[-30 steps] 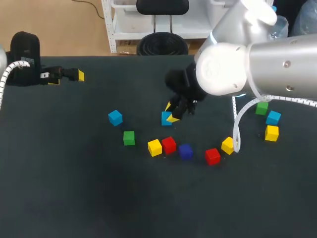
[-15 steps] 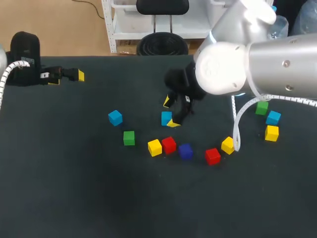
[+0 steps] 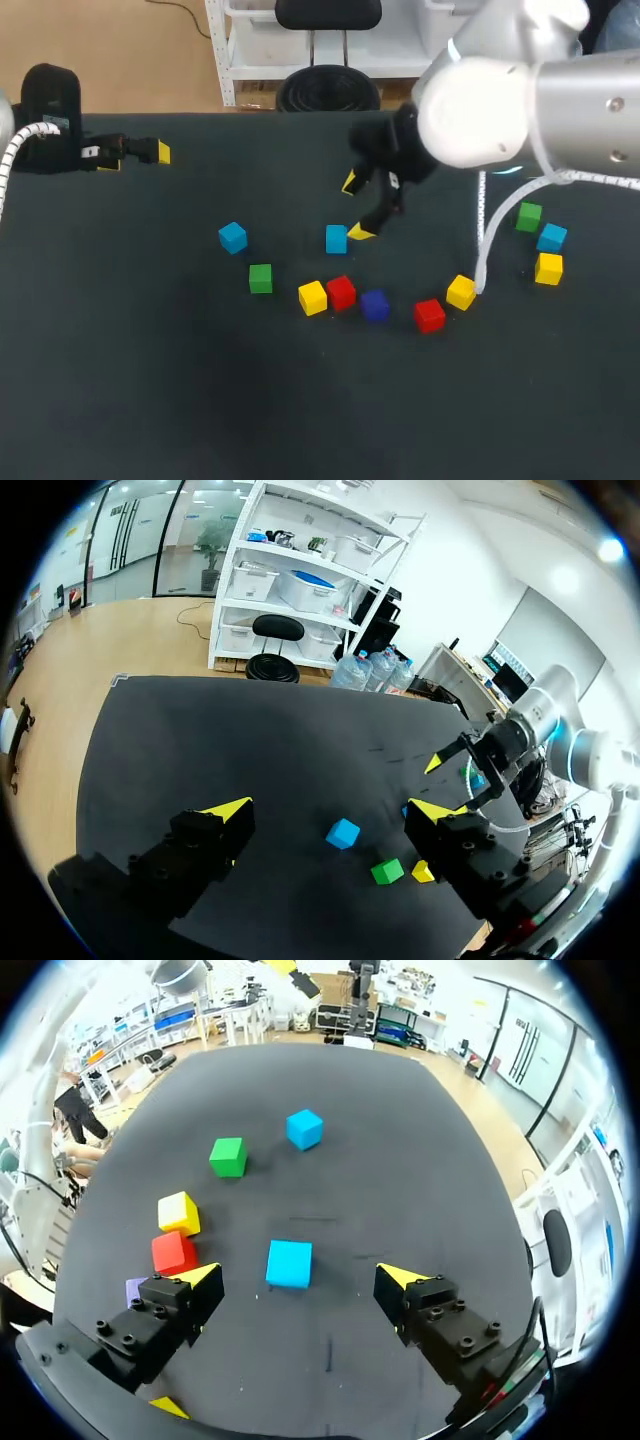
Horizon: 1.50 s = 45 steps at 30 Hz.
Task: Place the blue cubes, place green cubes on the blue cubes, place the yellow cubes on the green cubes, then place the red cubes on the yellow cubes, and place purple cube on the red cubes.
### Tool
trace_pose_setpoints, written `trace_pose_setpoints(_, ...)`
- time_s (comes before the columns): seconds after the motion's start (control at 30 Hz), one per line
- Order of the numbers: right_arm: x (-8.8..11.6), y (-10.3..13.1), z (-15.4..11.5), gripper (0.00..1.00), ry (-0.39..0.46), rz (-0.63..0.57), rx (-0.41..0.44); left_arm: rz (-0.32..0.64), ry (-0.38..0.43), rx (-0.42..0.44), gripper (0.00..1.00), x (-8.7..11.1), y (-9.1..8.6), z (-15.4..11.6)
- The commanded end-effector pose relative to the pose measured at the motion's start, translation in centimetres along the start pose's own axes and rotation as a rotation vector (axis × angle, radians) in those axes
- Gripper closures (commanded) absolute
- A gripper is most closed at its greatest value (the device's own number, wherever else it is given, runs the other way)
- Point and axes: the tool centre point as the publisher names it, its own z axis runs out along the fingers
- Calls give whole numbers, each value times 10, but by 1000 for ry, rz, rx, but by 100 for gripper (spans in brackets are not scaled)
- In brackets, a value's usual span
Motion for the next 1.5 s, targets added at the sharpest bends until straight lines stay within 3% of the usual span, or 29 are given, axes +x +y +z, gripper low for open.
trace_pose_setpoints(0.03,5,10,-13,0,-9,7,22,0,-2,1,0,0,1,0)
trace_pose_setpoints(0.43,24,17,-66,0,-35,104,93,0,-2,1,0,0,1,0)
trace_pose_setpoints(0.87,86,33,-113,0,59,242,186,0,-2,1,0,0,1,0)
trace_pose_setpoints(1.23,141,35,-137,0,126,459,310,0,-2,1,0,0,1,0)
trace_pose_setpoints(1.5,167,45,-149,0,151,506,335,0,-2,1,0,0,1,0)
